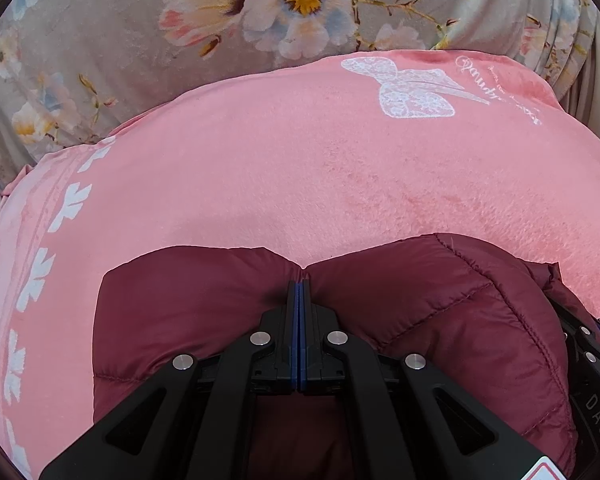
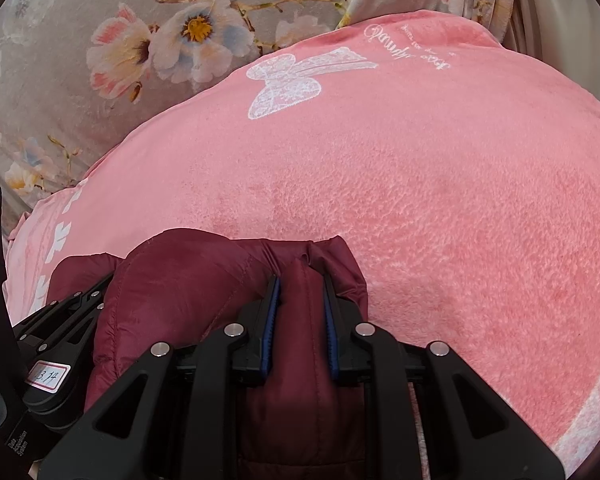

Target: Fold large clothes

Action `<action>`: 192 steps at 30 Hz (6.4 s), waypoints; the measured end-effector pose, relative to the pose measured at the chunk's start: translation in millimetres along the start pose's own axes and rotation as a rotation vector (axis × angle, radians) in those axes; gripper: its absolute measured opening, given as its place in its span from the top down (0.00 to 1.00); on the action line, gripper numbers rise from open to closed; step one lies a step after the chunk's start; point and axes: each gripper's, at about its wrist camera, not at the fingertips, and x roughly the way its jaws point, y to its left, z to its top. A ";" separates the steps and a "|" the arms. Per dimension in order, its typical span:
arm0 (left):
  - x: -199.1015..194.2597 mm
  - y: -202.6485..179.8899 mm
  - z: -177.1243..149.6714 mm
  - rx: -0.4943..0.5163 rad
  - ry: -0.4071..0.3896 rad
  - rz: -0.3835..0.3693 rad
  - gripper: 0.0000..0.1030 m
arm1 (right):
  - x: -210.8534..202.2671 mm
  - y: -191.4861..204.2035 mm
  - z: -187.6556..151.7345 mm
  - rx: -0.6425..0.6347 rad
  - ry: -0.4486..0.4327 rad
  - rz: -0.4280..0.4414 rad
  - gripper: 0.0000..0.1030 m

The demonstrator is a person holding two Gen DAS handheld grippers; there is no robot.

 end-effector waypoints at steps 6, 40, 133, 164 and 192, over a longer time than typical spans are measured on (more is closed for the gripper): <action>0.0 1.1 0.0 0.000 0.001 0.000 1.00 | 0.4 -1.4 1.1 0.009 -0.001 0.011 0.83; -80.9 8.4 -80.2 -0.022 -0.066 0.031 0.48 | -69.4 -30.4 -77.7 -0.017 -0.019 0.047 0.52; -115.4 322.4 70.8 -0.150 -0.516 -0.346 0.67 | -48.9 279.6 64.5 -0.414 -0.342 0.437 0.81; -2.8 358.1 23.8 -0.399 -0.024 -0.217 0.30 | 34.4 207.9 34.8 -0.285 -0.092 0.325 0.42; 25.0 269.3 67.0 -0.268 -0.017 0.137 0.36 | 88.5 272.0 28.8 -0.460 -0.110 0.093 0.80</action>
